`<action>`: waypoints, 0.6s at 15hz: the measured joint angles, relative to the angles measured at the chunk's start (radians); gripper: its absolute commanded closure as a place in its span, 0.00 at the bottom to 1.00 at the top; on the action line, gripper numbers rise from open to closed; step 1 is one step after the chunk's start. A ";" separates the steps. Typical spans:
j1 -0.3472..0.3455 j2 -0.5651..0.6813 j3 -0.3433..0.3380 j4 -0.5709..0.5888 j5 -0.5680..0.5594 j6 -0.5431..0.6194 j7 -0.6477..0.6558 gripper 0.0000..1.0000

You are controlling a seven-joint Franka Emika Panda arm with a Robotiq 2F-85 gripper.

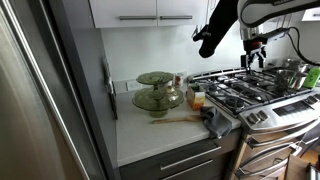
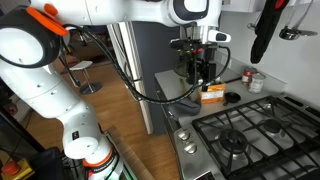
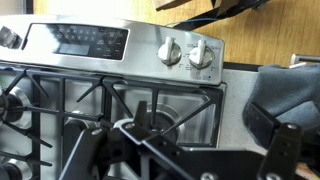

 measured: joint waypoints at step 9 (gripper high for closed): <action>0.146 0.016 0.118 -0.098 0.094 0.125 -0.102 0.00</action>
